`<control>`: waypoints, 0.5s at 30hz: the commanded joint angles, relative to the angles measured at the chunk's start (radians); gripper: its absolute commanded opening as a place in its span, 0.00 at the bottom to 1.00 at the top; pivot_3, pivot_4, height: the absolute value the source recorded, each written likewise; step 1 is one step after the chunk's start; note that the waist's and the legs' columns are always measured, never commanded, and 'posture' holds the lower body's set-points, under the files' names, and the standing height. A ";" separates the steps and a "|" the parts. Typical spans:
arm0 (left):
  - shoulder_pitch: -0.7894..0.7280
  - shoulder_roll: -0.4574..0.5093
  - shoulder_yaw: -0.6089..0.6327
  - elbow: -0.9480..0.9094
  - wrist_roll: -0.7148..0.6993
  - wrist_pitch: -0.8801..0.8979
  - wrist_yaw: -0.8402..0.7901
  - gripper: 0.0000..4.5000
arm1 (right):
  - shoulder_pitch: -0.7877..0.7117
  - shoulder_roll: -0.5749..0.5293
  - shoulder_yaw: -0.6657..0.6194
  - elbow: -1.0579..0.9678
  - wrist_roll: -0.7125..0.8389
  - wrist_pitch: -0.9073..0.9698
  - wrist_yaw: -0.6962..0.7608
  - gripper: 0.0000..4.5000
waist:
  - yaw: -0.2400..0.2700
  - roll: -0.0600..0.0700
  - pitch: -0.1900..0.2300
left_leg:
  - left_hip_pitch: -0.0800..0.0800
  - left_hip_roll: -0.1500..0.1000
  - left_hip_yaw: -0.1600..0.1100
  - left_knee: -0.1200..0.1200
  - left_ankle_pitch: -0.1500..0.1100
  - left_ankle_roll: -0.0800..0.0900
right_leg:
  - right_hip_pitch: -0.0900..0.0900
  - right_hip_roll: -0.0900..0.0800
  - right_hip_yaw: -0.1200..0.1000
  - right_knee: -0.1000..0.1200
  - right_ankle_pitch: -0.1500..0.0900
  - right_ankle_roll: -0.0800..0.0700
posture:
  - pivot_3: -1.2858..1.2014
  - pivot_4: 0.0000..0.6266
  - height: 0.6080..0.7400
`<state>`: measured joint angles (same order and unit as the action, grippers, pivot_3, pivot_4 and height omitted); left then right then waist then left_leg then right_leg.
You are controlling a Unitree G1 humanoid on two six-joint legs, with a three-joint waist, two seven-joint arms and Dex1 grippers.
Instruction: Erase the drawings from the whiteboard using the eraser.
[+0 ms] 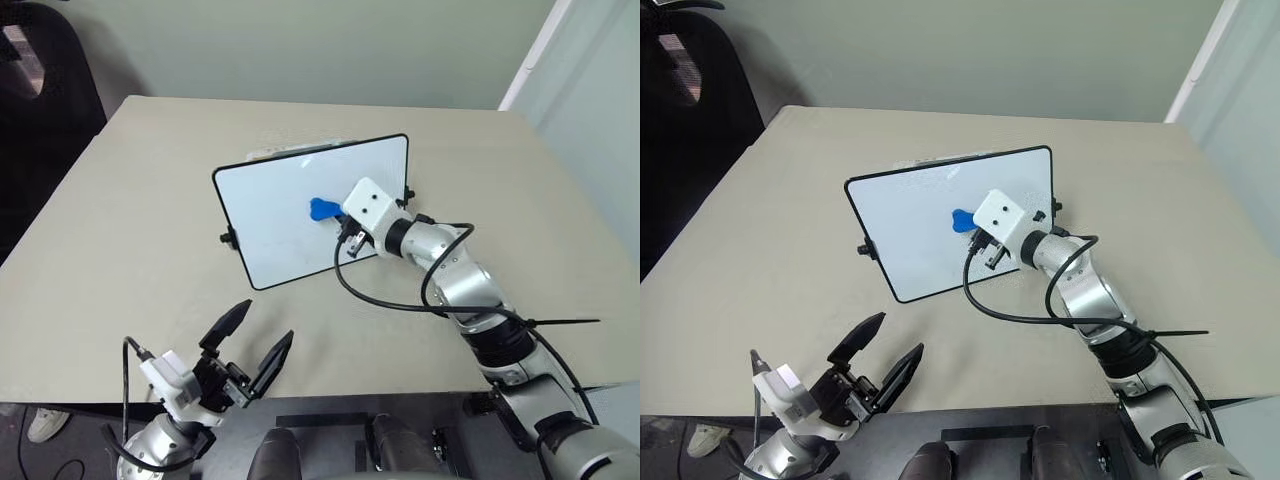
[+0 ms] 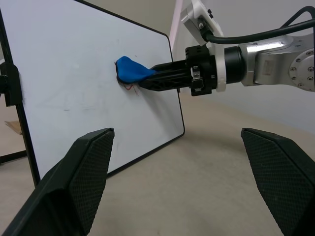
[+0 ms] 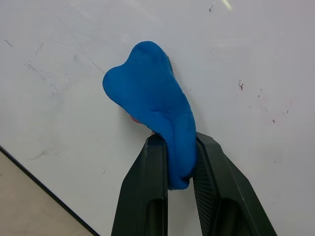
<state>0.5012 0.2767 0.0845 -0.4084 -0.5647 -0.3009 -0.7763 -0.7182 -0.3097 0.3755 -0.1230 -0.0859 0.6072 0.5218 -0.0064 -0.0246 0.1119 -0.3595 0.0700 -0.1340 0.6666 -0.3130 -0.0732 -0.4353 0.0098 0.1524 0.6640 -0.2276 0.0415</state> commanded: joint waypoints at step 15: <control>-0.003 0.002 0.016 -0.016 -0.018 0.001 -0.002 1.00 | -0.007 -0.033 -0.060 0.045 -0.079 0.054 -0.051 0.09 | 0.002 0.000 0.000 | 0.002 0.000 0.001 0.000 0.005 -0.006 | 0.002 0.001 0.002 0.001 0.008 -0.013 | 0.52 0.24 1.00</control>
<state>0.4972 0.2768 0.0967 -0.4082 -0.5682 -0.2976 -0.7756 -0.7281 -0.3289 0.3557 -0.0696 -0.1431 0.6467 0.4981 -0.0048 -0.0242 0.1122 -0.3573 0.0699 -0.1326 0.6671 -0.3078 -0.0788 -0.4332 0.0111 0.1551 0.6649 -0.2188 0.0274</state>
